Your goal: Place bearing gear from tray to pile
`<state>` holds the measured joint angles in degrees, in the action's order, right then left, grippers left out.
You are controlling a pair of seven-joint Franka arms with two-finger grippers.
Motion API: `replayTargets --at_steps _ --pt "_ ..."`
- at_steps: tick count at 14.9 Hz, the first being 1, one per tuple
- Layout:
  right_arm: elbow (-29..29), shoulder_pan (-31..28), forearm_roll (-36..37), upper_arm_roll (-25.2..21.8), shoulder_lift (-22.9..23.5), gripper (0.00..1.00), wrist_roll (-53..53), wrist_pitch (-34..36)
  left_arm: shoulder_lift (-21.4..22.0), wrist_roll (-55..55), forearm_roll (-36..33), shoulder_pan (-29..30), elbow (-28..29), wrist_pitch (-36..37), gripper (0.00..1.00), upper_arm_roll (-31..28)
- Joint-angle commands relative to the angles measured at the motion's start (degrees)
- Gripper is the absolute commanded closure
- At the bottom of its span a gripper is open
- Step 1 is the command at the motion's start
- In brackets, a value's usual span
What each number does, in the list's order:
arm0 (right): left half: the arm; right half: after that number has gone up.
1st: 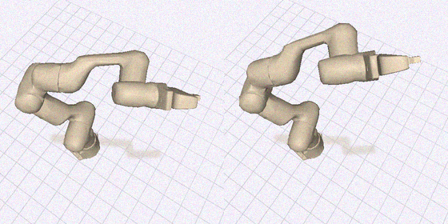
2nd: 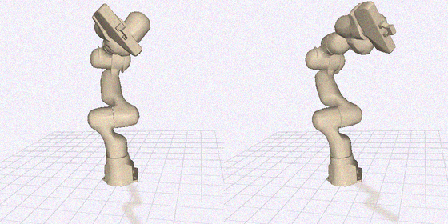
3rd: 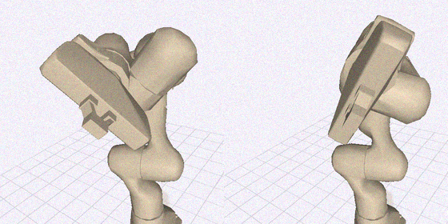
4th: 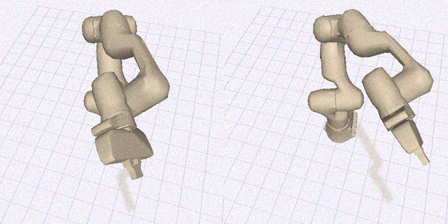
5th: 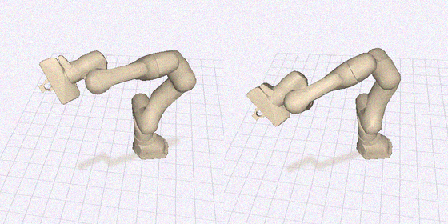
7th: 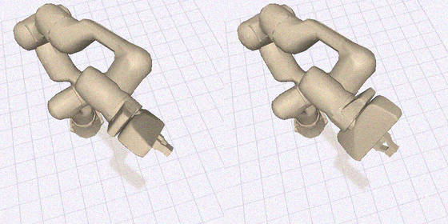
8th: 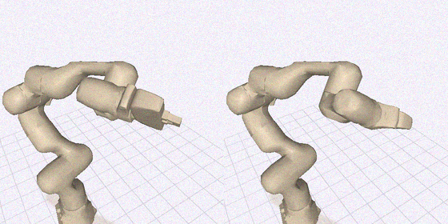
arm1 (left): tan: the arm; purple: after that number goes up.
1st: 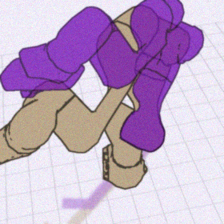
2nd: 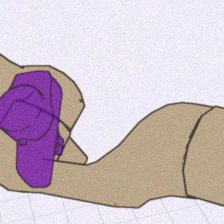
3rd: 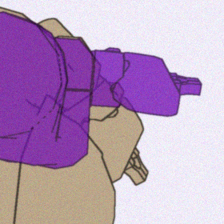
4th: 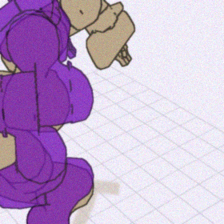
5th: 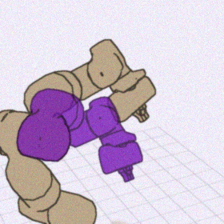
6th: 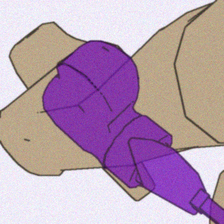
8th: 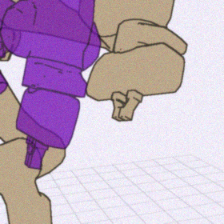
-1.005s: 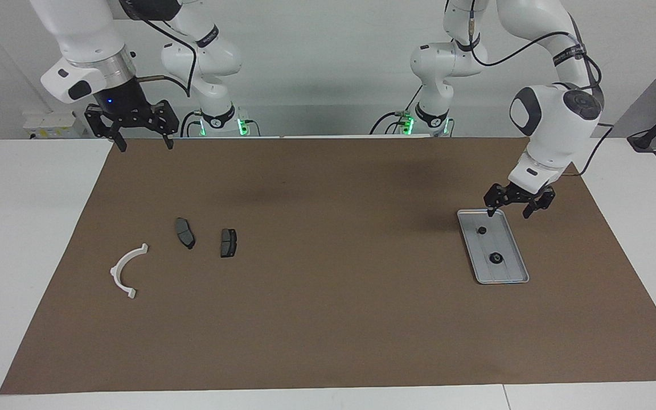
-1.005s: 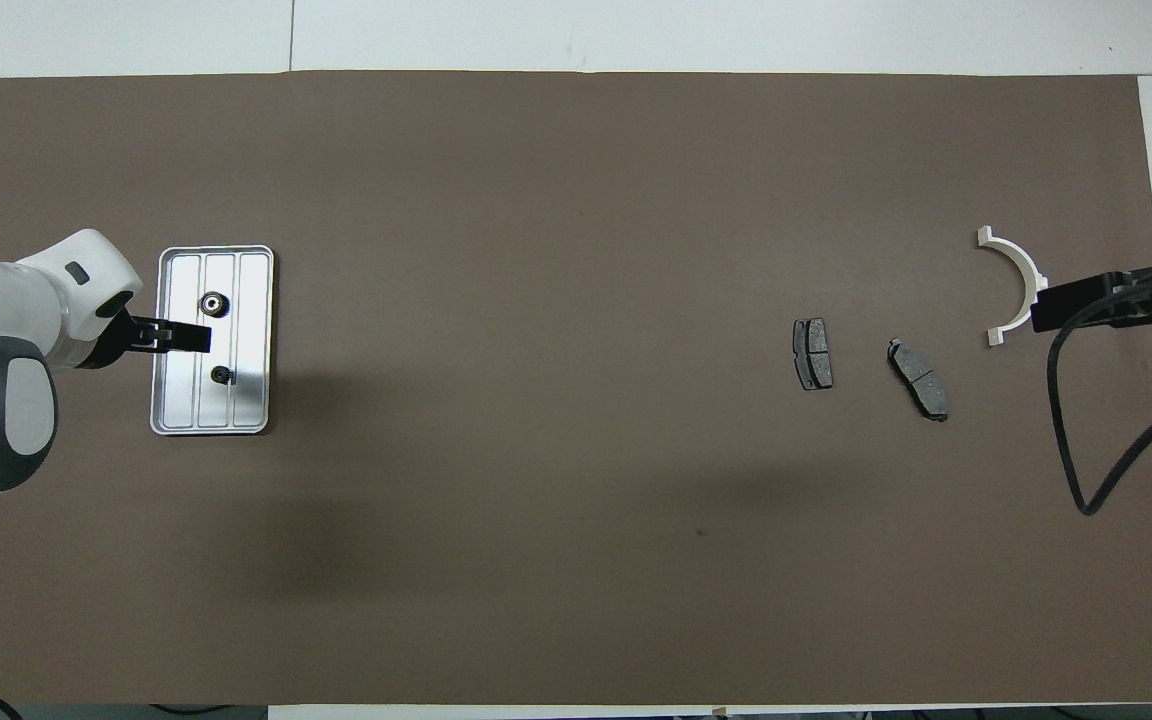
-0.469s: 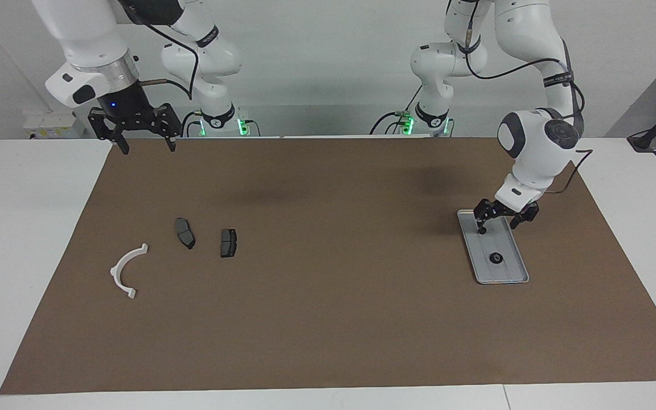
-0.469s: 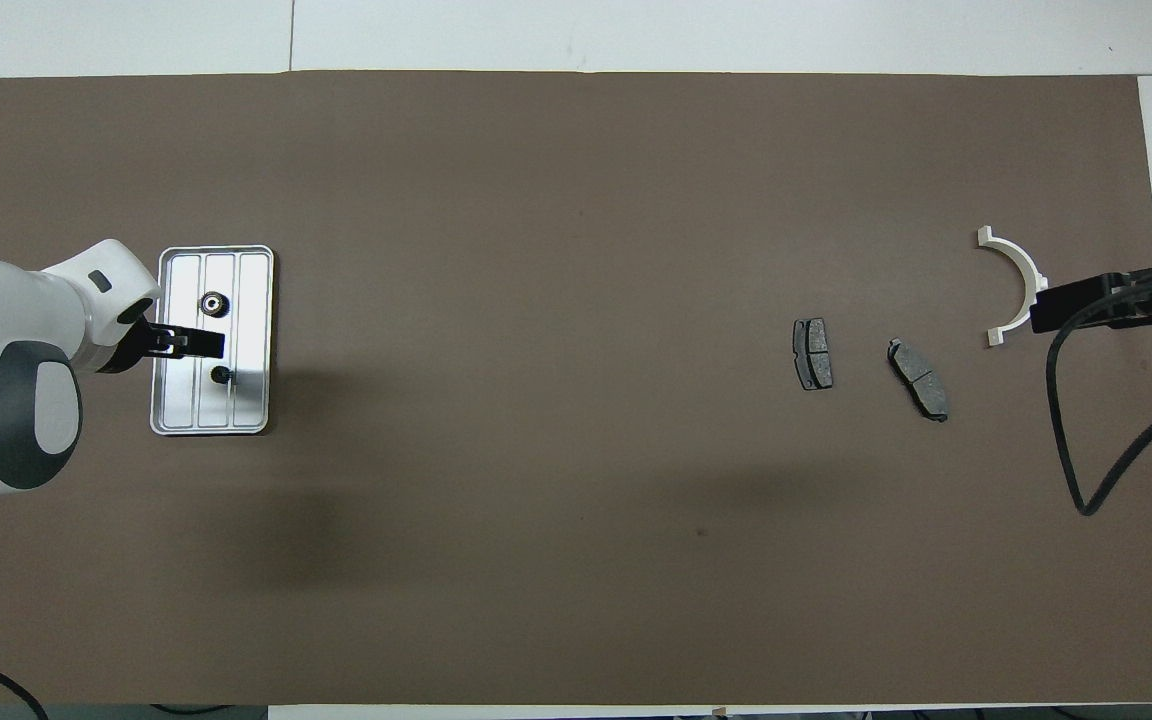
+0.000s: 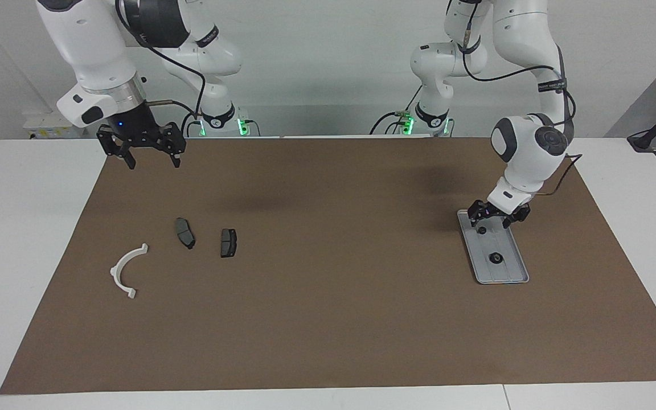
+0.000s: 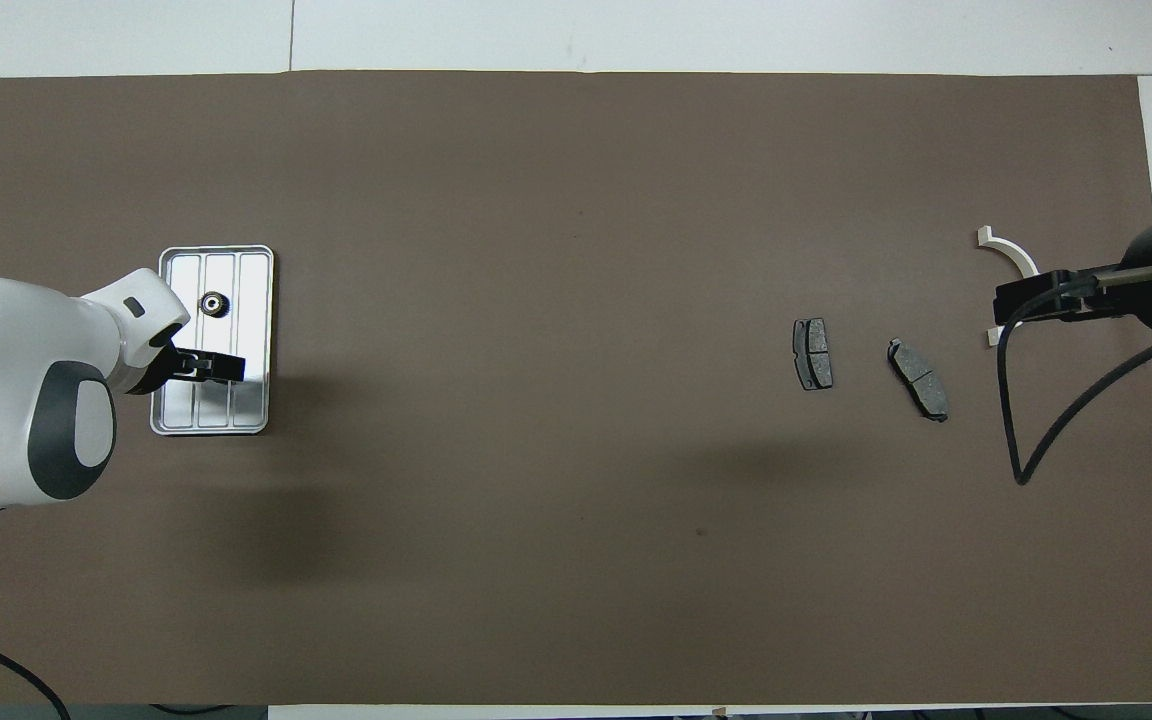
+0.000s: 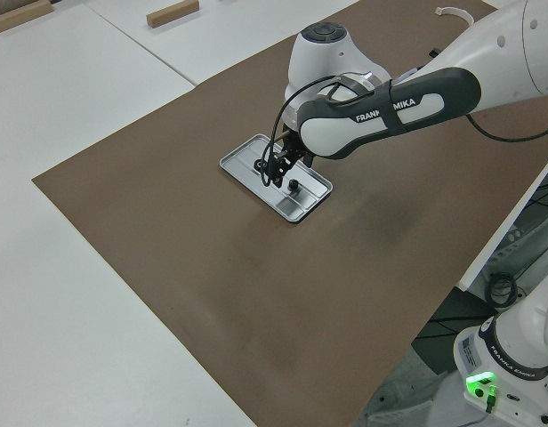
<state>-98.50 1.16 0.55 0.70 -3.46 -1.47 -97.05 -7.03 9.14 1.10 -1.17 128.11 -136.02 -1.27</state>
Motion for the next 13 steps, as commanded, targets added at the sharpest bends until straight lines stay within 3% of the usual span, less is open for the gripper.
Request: replayTargets --at_steps 1,8,10,13 --pt "-2.8 -0.3 -0.9 0.4 -0.5 0.00 -2.4 -2.7 0.5 -0.5 -0.8 0.3 2.6 -2.9 0.00 0.3" --pt "-4.5 3.1 -0.8 0.4 3.5 0.00 -9.9 -8.8 0.0 -1.8 -0.8 -0.4 3.5 -5.1 0.08 0.3" --pt "-4.9 3.6 -0.8 0.4 4.6 0.00 -13.5 -9.5 -0.3 -1.8 -0.8 -0.4 3.5 -5.8 0.18 0.3" --pt "-5.0 5.4 -0.7 0.4 6.3 0.00 -16.7 -10.5 -1.0 -2.4 -0.8 -0.5 3.5 -6.7 0.23 0.4"
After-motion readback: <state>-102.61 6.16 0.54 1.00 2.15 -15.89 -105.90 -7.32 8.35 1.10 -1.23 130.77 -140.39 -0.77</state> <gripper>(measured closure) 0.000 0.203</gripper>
